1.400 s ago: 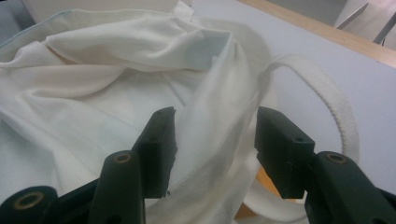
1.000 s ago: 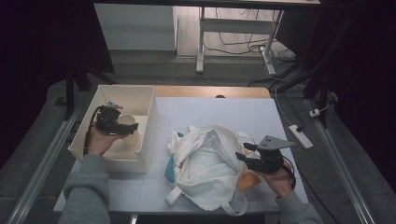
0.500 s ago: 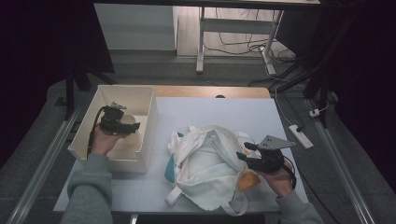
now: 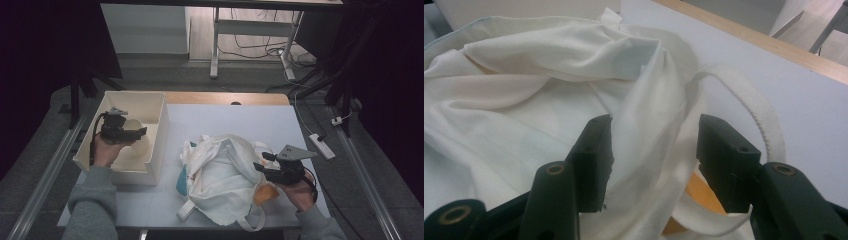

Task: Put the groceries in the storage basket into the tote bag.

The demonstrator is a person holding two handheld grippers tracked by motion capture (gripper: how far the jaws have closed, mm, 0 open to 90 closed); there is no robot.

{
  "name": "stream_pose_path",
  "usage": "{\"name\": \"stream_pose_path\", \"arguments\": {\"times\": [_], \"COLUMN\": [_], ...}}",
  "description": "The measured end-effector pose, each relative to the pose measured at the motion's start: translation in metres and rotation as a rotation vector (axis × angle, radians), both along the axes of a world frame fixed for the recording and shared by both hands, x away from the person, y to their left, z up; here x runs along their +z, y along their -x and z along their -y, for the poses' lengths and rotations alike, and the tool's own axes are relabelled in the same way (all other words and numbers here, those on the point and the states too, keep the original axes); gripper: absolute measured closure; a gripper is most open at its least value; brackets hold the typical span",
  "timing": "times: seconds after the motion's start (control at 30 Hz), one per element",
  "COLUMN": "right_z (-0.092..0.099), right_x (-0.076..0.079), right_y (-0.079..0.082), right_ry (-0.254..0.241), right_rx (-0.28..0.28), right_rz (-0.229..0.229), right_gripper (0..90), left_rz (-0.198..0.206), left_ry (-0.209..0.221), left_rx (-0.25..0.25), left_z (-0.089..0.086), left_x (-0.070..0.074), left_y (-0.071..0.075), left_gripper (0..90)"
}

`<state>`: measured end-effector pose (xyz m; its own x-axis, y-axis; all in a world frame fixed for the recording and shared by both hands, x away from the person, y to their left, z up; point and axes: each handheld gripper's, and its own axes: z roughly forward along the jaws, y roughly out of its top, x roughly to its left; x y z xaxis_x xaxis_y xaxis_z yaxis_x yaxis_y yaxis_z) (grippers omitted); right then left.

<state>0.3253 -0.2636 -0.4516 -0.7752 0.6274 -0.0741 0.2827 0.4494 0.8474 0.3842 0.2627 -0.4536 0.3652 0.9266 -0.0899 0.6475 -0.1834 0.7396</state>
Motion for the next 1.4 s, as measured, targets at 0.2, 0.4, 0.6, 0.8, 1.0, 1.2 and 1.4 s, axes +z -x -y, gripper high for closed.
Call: {"name": "stream_pose_path", "arguments": {"times": [0.2, 0.4, 0.6, 0.8, 1.0, 1.2, 1.4], "right_z": [0.0, 0.0, 0.0, -0.001, -0.001, -0.001, -0.001], "right_x": [-0.001, -0.001, -0.001, -0.002, -0.002, -0.003, -0.003], "right_y": [0.0, -0.001, 0.0, 0.0, -0.001, -0.001, -0.001], "right_ry": [0.002, 0.002, 0.003, 0.004, 0.007, 0.006, 0.007], "right_rx": [0.0, -0.001, 0.0, 0.0, 0.002, 0.003, 0.003], "right_rz": [-0.002, -0.001, -0.001, -0.003, -0.003, -0.002, -0.002], "right_gripper": [48.8, 48.8, 48.7, 48.7, 48.7, 48.7, 48.7], "left_rz": [0.036, 0.099, 0.146, 0.188, 0.213, 0.238, 0.273], "left_ry": [0.024, 0.044, 0.094, 0.121, 0.17, 0.187, 0.196], "left_rx": [-0.007, -0.017, -0.036, -0.046, -0.07, -0.078, -0.075], "left_z": [0.0, 0.004, 0.005, 0.005, 0.007, 0.011, 0.01], "left_x": [0.01, 0.025, 0.038, 0.049, 0.056, 0.061, 0.069], "left_y": [0.006, 0.016, 0.025, 0.033, 0.038, 0.042, 0.049], "left_gripper": [19.2, 19.1, 19.1, 19.2, 19.1, 19.1, 19.2]}}
